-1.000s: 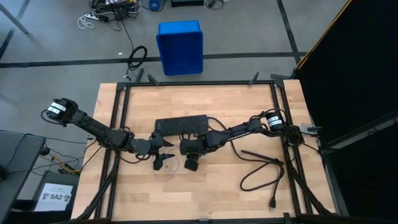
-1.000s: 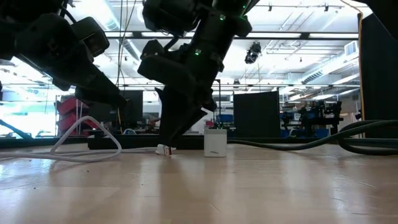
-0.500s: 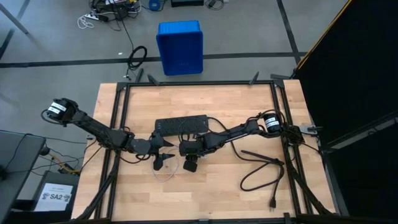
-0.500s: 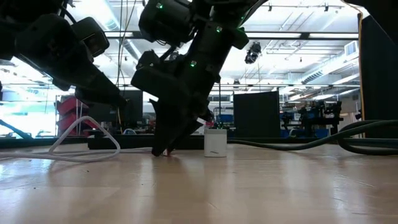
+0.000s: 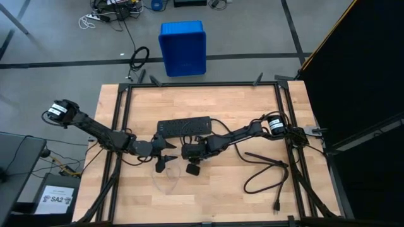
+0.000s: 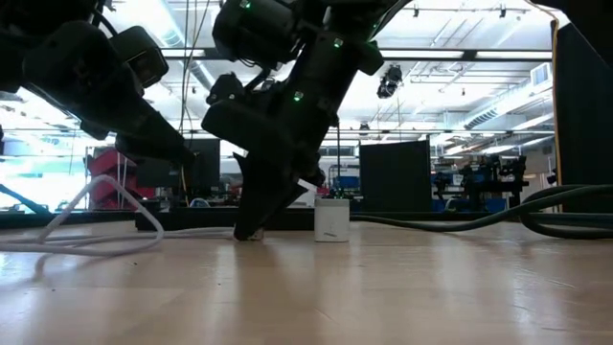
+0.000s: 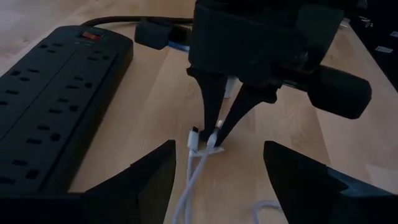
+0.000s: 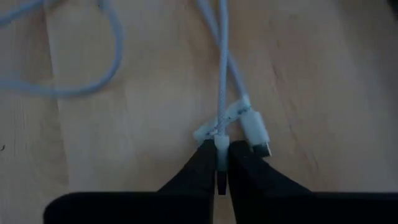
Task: Insert USB
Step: Insert the charger cable into the charger adapter
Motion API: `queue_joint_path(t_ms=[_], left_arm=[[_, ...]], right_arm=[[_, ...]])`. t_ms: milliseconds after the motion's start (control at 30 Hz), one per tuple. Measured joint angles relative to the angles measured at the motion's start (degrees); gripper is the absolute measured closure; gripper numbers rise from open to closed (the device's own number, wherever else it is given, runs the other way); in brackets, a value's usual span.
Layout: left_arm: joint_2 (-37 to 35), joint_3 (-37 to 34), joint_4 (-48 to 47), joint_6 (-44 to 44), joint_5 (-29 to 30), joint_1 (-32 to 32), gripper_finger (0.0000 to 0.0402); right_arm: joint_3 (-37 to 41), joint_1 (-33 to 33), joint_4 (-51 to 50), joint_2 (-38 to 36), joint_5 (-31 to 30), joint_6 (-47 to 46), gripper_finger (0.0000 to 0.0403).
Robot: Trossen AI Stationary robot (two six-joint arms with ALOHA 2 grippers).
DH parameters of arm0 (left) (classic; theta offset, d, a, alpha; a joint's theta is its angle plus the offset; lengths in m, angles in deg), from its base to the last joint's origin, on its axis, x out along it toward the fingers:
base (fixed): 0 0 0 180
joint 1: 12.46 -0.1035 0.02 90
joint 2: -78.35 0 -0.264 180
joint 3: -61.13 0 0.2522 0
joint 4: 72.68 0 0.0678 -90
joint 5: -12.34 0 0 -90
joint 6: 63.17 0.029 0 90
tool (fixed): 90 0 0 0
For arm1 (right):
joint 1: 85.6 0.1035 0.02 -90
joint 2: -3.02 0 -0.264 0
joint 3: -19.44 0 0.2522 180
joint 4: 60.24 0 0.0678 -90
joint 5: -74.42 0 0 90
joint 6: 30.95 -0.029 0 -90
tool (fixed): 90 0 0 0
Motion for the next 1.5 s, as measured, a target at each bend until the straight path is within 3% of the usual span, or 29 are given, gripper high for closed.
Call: queue_joint_path(t_ms=[200,567,733,933,1267,1433,1500], left_arm=[[-6.33,0.53,-0.02,0.70,-0.49,0.76,0.0172],[-16.69,1.03,8.66,13.03,1.68,13.66,0.0172],[-19.09,1.01,8.75,16.18,8.16,19.95,0.0172],[-20.24,0.98,6.98,17.12,18.24,24.71,0.0172],[-19.74,0.96,6.45,13.83,20.96,25.14,0.0172],[-18.72,0.91,3.73,13.56,32.85,24.50,0.0172],[-18.80,0.64,4.11,13.98,34.98,24.55,0.0172]], right_arm=[[0.21,0.47,5.81,-0.63,-6.16,1.36,0.0401],[0.10,-0.64,27.98,-2.00,-5.44,8.18,0.0402],[-0.06,-2.70,32.09,-5.26,-2.59,10.59,0.0403],[-0.08,-3.40,33.32,-11.60,-4.54,15.25,0.0403],[-0.17,-2.79,36.94,-15.97,-8.20,20.05,0.0403],[-0.16,-2.44,37.80,-15.97,-6.23,19.88,0.0403],[-0.12,-1.41,38.87,-15.97,-5.44,19.88,0.0403]])
